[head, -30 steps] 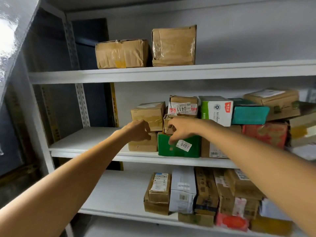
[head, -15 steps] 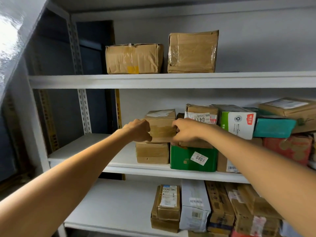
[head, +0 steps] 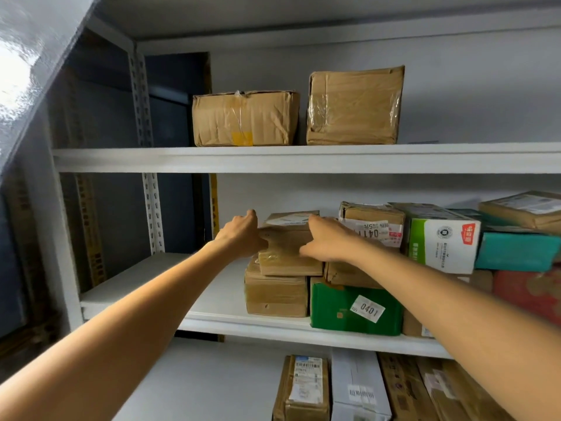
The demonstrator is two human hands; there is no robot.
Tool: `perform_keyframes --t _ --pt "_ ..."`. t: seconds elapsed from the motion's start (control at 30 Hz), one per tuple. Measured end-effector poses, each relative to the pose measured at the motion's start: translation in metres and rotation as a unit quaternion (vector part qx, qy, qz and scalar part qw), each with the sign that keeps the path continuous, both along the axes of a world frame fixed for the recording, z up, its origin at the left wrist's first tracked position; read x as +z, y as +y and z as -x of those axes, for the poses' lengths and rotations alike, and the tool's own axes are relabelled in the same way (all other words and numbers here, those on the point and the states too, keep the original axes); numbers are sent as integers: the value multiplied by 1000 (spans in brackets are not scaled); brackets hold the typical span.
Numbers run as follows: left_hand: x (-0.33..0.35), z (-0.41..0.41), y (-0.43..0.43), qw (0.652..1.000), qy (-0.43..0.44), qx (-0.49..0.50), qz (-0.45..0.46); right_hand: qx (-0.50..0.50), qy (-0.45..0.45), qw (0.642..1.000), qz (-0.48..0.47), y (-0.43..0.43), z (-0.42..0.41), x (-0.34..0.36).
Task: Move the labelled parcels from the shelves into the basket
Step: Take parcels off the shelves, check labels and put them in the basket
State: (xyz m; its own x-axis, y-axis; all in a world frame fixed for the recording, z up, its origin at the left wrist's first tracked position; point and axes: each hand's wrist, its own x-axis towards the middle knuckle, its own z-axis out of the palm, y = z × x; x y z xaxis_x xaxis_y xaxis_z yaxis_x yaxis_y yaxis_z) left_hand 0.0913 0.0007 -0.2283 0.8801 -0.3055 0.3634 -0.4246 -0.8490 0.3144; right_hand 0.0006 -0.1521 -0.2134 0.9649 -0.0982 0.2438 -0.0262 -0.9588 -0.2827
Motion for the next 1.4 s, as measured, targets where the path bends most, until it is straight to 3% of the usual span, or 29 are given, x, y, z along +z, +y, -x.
perform_keyframes --t 0.13,0.3,0.43,0.6,0.8,0.9,1.0,1.07,1.23,1.4 --pt "-4 -14 -7 998 37 -37 39 -41 -54 997 21 4 -7 -9" --pt "-20 -20 -8 989 50 -62 121 -62 -24 997 -48 20 -14 -27" --pt "-25 -18 -2 953 74 -64 286 -104 -73 984 -126 27 -16 -33" --pt "-30 -13 -2 916 79 1 394 -123 -124 966 -191 28 -17 -37" --pt "-25 -1 13 910 77 106 393 -91 -211 948 -220 32 -12 -57" --pt "-31 9 28 910 77 83 399 -50 -258 925 -276 35 -11 -71" --pt "-41 17 40 909 111 26 401 -70 -254 939 -222 32 -10 -71" --pt "-43 19 44 890 167 -20 424 -65 -256 945 -194 26 -12 -69" --pt "-45 24 53 864 257 -90 424 -23 -210 957 -198 14 -18 -74" --pt "-55 23 57 878 296 -142 348 36 -92 954 -283 11 -15 -85"
